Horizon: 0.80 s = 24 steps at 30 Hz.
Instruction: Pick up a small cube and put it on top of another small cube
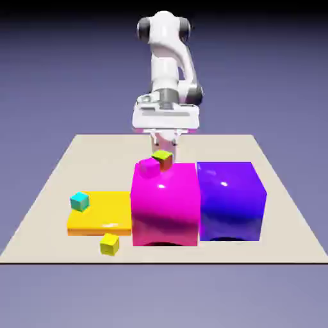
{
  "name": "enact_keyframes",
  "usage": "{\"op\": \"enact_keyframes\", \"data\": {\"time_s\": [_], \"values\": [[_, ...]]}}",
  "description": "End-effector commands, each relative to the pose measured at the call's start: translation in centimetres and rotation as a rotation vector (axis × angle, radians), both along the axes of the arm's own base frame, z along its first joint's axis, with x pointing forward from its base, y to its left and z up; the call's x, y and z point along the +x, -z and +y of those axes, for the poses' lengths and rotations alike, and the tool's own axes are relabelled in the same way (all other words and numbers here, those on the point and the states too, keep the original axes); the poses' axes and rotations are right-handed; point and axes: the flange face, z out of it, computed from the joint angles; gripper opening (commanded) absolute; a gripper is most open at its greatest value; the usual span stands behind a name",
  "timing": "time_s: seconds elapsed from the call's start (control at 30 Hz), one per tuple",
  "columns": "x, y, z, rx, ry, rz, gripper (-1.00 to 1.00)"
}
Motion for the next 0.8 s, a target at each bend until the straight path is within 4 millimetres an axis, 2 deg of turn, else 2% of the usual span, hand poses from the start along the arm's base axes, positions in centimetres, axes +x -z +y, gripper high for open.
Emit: {"op": "enact_keyframes", "data": {"time_s": [0.0, 0.2, 0.4, 0.57, 0.77], "values": [[0.9, 0.5, -0.6, 0.01, 0.011, 0.04, 0.0], [6.0, 4.4, -4.2, 0.067, 0.074, 0.278, 0.0], [10.0, 9.3, -8.1, 0.114, 0.133, 0.508, 0.0], [12.5, 13.8, -11.4, 0.144, 0.181, 0.693, 0.0], [14.4, 19.3, -15.1, 0.171, 0.233, 0.902, 0.0]]}}
